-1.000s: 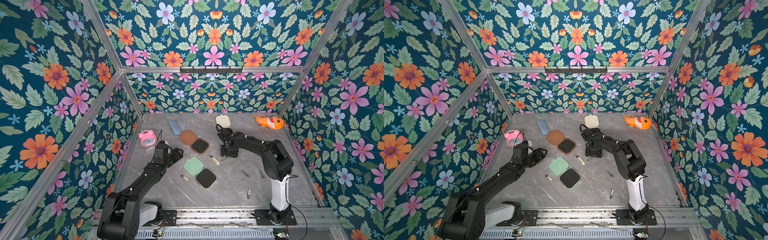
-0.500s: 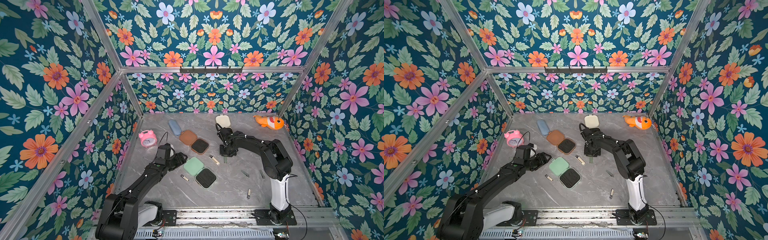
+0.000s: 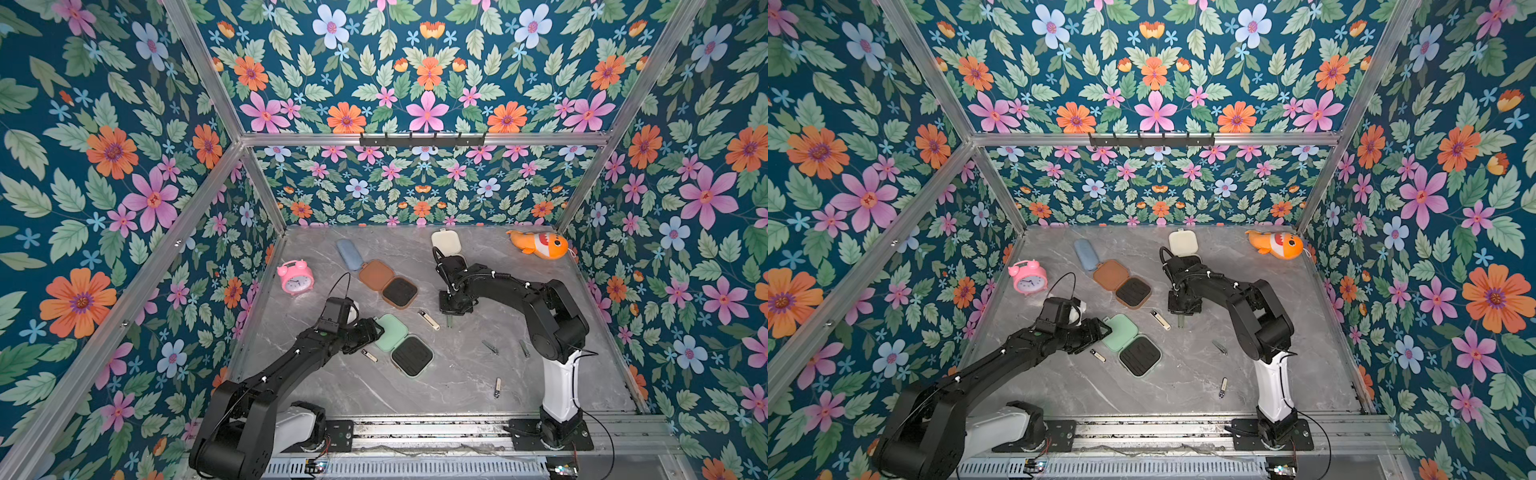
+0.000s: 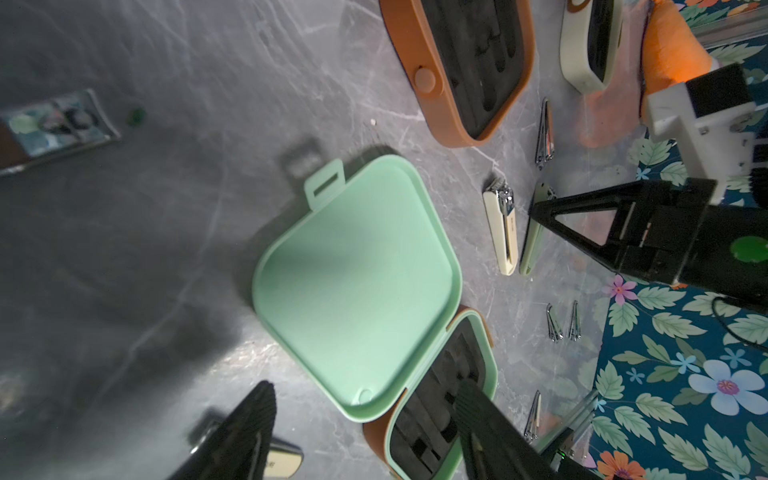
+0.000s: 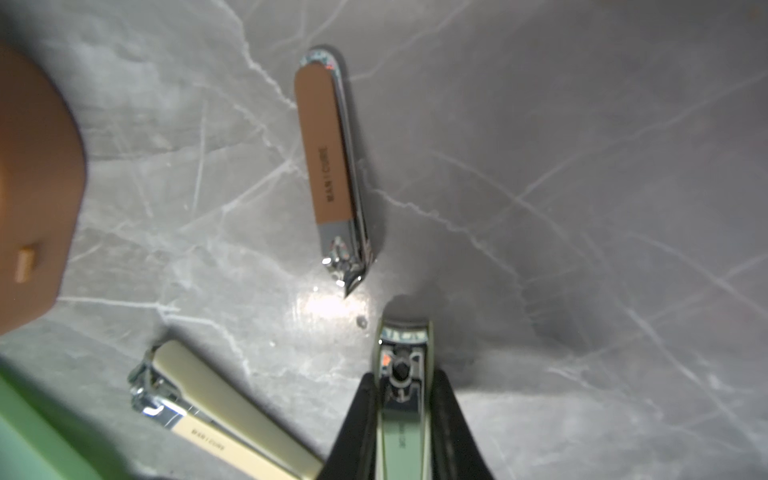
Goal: Organize nail clipper sets
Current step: Pick up the nail clipper from the center of the board, then place the nail clipper in the storage box.
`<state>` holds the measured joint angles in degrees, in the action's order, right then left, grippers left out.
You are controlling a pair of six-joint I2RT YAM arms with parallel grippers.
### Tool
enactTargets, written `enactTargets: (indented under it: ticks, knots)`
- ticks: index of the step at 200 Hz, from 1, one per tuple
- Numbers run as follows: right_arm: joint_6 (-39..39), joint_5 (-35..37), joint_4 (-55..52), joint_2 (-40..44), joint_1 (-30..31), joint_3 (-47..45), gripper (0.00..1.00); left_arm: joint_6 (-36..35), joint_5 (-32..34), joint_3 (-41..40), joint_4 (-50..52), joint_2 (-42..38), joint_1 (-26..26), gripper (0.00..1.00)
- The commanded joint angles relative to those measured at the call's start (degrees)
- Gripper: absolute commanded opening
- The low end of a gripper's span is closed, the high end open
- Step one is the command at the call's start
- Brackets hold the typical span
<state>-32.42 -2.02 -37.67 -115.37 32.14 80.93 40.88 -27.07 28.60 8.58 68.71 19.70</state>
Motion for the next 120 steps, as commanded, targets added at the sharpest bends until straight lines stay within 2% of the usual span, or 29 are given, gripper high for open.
enactTargets:
  ticks: [1,42,80,120]
  knots:
    - [0.73,-1.04,-0.25,1.66,0.19,-0.69,0.14,0.51,-0.59,0.36,-0.67,1.21,0.42,0.72]
    - [3.55,-0.05,0.94,6.80,2.59,-1.81,0.10,-1.06,-0.60,1.35,0.00,4.50,1.09,0.73]
    - [7.57,0.88,3.84,10.16,9.02,-2.67,0.09,-1.07,-0.38,3.51,-2.42,8.37,1.13,0.72]
    - [9.35,-0.80,11.05,13.82,13.99,-7.74,0.10,1.05,-0.86,4.54,-7.91,12.10,1.08,0.72]
